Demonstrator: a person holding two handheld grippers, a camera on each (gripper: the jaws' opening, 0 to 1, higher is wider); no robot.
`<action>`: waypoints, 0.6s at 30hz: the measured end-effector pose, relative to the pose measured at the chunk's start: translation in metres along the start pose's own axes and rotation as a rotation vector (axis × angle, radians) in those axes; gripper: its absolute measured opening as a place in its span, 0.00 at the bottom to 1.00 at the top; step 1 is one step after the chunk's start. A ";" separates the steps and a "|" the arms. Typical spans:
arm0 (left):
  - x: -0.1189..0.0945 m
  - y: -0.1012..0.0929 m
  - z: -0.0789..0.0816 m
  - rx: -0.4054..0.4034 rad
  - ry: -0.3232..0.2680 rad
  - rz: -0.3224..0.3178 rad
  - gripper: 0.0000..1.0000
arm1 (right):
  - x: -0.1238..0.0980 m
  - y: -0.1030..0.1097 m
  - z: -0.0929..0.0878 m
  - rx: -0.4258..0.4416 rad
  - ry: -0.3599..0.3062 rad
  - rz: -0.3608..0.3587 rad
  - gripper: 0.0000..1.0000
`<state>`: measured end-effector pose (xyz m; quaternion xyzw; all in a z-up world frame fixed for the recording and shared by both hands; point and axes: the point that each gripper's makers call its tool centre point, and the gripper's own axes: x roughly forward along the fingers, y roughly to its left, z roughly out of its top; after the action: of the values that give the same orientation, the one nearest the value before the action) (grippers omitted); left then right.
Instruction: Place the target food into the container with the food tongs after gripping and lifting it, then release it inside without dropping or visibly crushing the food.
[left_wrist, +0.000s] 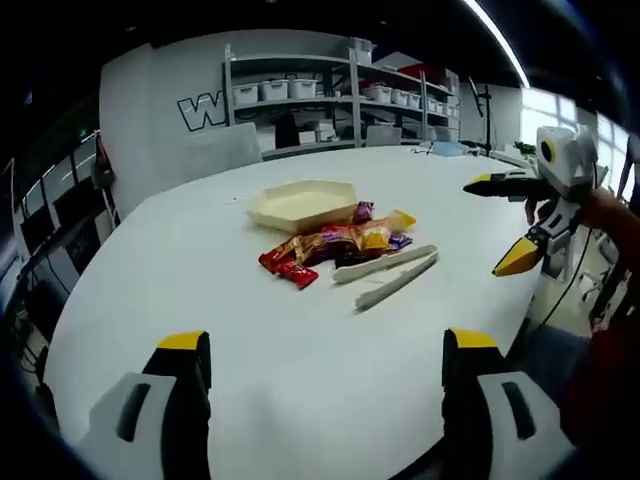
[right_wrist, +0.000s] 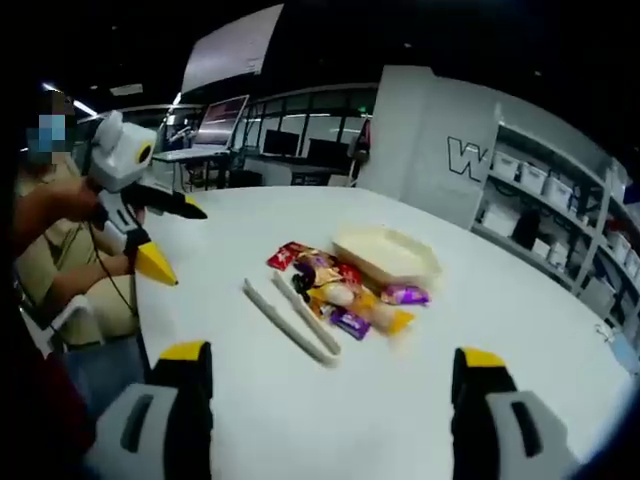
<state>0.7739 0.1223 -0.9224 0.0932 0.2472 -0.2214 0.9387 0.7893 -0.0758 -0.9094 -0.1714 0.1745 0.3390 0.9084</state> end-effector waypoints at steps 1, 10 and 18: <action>0.001 0.000 0.000 0.004 0.003 -0.001 0.93 | 0.000 0.000 0.000 0.002 0.000 -0.001 0.99; 0.007 -0.003 0.003 0.017 0.005 -0.018 0.93 | 0.000 -0.002 -0.009 0.021 0.015 0.002 0.99; 0.012 -0.003 0.005 0.029 0.009 -0.028 0.93 | 0.003 -0.005 -0.008 0.023 0.008 -0.001 0.99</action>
<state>0.7834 0.1136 -0.9246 0.1041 0.2497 -0.2377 0.9329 0.7929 -0.0810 -0.9168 -0.1623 0.1818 0.3358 0.9099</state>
